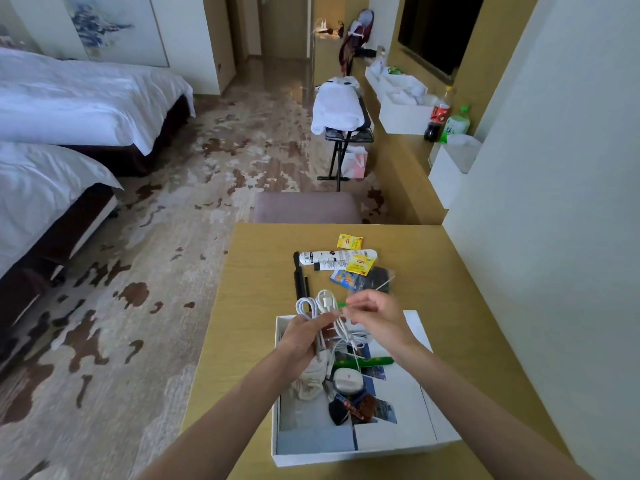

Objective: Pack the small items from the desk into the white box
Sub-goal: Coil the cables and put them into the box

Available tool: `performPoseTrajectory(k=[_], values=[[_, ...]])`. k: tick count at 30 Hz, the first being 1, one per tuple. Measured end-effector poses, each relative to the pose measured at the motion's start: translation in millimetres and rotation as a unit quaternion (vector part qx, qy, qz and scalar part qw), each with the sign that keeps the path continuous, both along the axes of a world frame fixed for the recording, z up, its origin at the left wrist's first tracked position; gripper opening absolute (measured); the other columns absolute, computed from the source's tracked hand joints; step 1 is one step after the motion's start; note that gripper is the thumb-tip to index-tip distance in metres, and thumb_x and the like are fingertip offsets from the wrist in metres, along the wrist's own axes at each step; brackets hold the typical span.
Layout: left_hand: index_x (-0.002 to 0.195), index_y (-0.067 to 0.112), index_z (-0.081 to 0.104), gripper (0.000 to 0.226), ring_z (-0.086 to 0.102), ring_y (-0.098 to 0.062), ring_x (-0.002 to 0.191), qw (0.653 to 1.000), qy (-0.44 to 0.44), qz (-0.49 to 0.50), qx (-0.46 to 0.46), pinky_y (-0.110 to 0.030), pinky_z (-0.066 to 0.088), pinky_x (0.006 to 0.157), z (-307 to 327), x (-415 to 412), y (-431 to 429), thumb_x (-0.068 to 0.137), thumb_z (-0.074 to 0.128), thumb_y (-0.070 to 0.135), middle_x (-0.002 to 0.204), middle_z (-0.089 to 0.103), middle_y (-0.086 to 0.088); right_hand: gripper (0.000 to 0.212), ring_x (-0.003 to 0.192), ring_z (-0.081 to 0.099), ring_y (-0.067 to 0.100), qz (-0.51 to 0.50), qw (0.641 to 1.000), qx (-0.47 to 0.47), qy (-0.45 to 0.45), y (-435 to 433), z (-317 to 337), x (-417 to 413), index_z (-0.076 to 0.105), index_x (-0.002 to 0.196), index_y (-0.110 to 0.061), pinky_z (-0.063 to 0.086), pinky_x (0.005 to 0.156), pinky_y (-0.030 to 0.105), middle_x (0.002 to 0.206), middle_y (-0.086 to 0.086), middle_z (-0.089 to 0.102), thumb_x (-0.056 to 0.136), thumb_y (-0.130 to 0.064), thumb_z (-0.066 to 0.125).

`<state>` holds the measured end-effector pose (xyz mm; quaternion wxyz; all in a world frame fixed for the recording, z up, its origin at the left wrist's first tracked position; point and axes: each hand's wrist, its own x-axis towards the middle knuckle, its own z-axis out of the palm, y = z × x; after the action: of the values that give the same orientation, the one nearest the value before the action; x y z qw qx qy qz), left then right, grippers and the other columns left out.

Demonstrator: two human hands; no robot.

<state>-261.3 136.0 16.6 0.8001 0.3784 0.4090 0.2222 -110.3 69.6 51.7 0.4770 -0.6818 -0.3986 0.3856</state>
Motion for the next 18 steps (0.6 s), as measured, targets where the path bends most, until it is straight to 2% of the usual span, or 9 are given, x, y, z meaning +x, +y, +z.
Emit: performPoseTrajectory(k=[3, 7, 9, 12, 14, 16, 18], values=[[0.089, -0.001, 0.068, 0.030, 0.060, -0.013, 0.053, 1.000, 0.015, -0.021, 0.010, -0.023, 0.049, 0.049, -0.8, -1.7, 3.7, 0.078, 0.077, 0.025, 0.061, 0.066, -0.004, 0.017, 0.079, 0.071, 0.008, 0.005, 0.999, -0.011, -0.034, 2.9, -2.4, -0.5, 0.070, 0.089, -0.019, 0.056, 0.074, 0.024, 0.083, -0.003, 0.075, 0.077, -0.010, 0.079], [0.113, -0.013, 0.054, 0.052, 0.063, -0.009, 0.057, 1.000, -0.013, 0.006, 0.020, -0.021, 0.048, 0.051, -4.5, -0.1, 5.7, 0.077, 0.078, 0.016, 0.067, 0.069, -0.001, 0.014, 0.082, 0.068, 0.007, -0.005, 0.998, -0.014, -0.068, 6.1, -5.1, -1.3, 0.071, 0.086, -0.019, 0.053, 0.075, 0.024, 0.084, -0.004, 0.073, 0.076, -0.013, 0.079], [0.117, -0.015, 0.051, 0.054, 0.066, -0.012, 0.065, 1.000, -0.020, -0.002, 0.024, -0.021, 0.050, 0.055, -4.1, 1.3, 5.7, 0.078, 0.076, 0.012, 0.079, 0.071, -0.008, 0.015, 0.085, 0.067, 0.011, -0.005, 0.997, -0.012, -0.075, 6.6, -5.4, -1.7, 0.071, 0.087, -0.016, 0.054, 0.079, 0.026, 0.087, -0.003, 0.072, 0.075, -0.015, 0.080], [0.114, -0.016, 0.052, 0.052, 0.064, -0.026, 0.082, 1.000, -0.005, -0.007, 0.025, -0.026, 0.052, 0.061, -2.7, 2.4, 6.1, 0.078, 0.076, 0.013, 0.097, 0.067, -0.024, 0.014, 0.085, 0.067, 0.013, 0.007, 0.996, -0.017, -0.087, 5.5, -6.5, -0.9, 0.072, 0.086, -0.015, 0.054, 0.079, 0.028, 0.087, -0.001, 0.072, 0.075, -0.012, 0.080], [0.110, -0.008, 0.048, 0.056, 0.061, -0.031, 0.088, 0.999, 0.024, -0.002, 0.031, -0.031, 0.050, 0.064, -2.1, 2.4, 6.2, 0.073, 0.080, 0.018, 0.096, 0.064, -0.025, 0.015, 0.083, 0.067, 0.010, 0.018, 0.995, -0.023, -0.092, 4.1, -7.8, -0.2, 0.072, 0.082, -0.020, 0.053, 0.078, 0.027, 0.085, -0.004, 0.072, 0.075, -0.010, 0.080], [0.102, 0.002, 0.045, 0.060, 0.057, -0.031, 0.086, 0.996, 0.071, -0.011, 0.060, -0.037, 0.042, 0.062, -2.6, 2.9, 6.1, 0.065, 0.083, 0.030, 0.091, 0.060, -0.022, 0.018, 0.083, 0.066, 0.008, 0.021, 0.995, -0.031, -0.098, 3.5, -9.2, 1.8, 0.071, 0.078, -0.025, 0.052, 0.078, 0.027, 0.083, -0.007, 0.072, 0.074, -0.010, 0.080], [0.099, 0.005, 0.045, 0.063, 0.050, -0.028, 0.080, 0.990, 0.108, -0.030, 0.090, -0.037, 0.036, 0.057, -2.2, 3.5, 5.6, 0.060, 0.081, 0.039, 0.087, 0.056, -0.019, 0.019, 0.082, 0.065, 0.007, 0.022, 0.994, -0.039, -0.105, 3.6, -9.8, 5.2, 0.071, 0.074, -0.027, 0.051, 0.076, 0.027, 0.081, -0.008, 0.071, 0.074, -0.011, 0.080]])
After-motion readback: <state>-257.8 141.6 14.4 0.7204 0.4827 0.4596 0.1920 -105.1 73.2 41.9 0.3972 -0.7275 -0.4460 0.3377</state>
